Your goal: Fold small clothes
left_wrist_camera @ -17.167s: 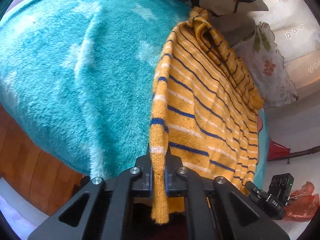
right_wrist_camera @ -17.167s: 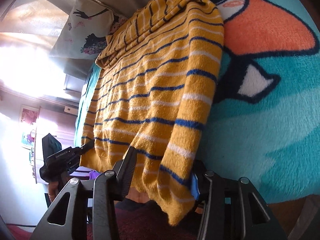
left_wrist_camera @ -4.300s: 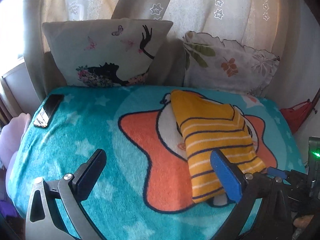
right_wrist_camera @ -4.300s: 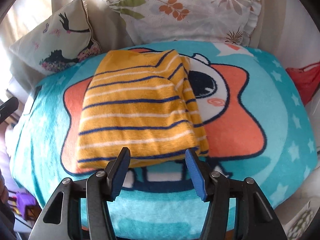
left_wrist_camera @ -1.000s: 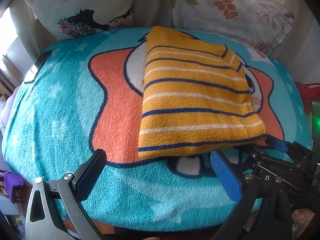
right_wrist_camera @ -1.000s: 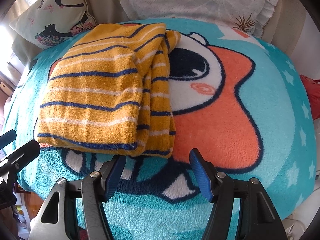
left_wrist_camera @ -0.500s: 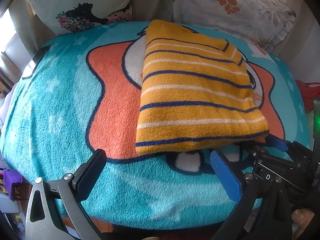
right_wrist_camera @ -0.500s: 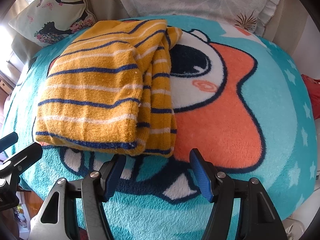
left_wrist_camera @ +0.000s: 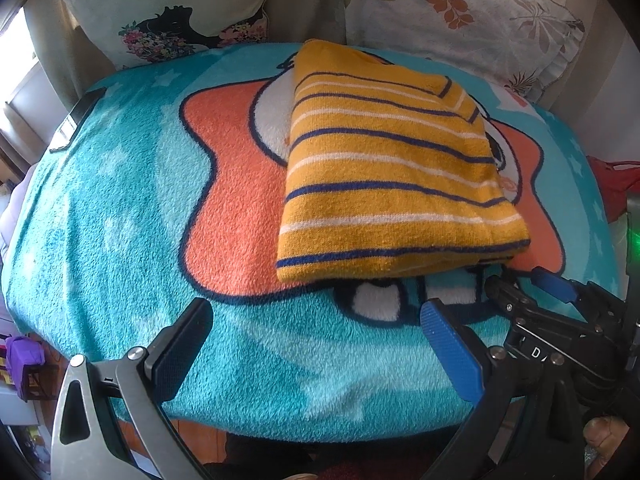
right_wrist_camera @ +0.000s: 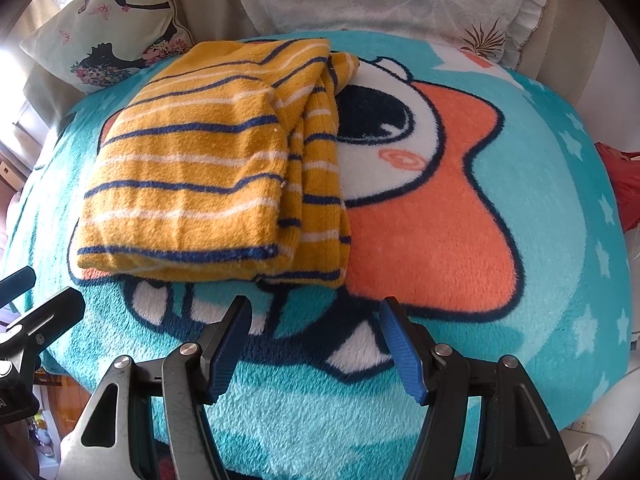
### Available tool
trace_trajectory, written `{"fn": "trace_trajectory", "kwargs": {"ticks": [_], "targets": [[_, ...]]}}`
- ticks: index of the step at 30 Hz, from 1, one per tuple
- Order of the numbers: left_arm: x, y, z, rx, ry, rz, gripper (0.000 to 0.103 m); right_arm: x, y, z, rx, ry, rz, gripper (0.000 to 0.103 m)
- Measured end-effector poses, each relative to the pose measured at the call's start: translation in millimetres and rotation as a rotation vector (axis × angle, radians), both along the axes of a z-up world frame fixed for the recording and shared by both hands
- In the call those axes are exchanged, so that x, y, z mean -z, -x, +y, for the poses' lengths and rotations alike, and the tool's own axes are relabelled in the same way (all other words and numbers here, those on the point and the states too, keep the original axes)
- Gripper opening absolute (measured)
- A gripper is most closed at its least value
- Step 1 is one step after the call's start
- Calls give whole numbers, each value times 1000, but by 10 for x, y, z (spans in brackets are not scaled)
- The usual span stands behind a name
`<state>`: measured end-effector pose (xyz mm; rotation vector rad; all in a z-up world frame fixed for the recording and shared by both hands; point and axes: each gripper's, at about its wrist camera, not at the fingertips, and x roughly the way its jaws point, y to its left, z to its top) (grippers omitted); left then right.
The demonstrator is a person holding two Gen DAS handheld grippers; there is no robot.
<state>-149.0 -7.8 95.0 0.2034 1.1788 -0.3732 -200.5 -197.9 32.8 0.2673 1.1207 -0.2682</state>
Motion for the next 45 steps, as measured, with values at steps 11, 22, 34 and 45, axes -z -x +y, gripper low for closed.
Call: {"fn": "trace_trajectory", "kwargs": {"ticks": [11, 22, 34, 45], "targets": [[-93, 120, 122, -9, 10, -26, 103, -79, 113, 142, -3, 12, -19, 71], [-124, 112, 220, -31, 4, -33, 103, -142, 86, 238, -11, 65, -30, 71], [-79, 109, 84, -4, -24, -25, 103, -176, 79, 173, 11, 164, -30, 72], [-30, 62, -7, -3, -33, -11, 103, -122, 57, 106, 18, 154, -15, 72]]}}
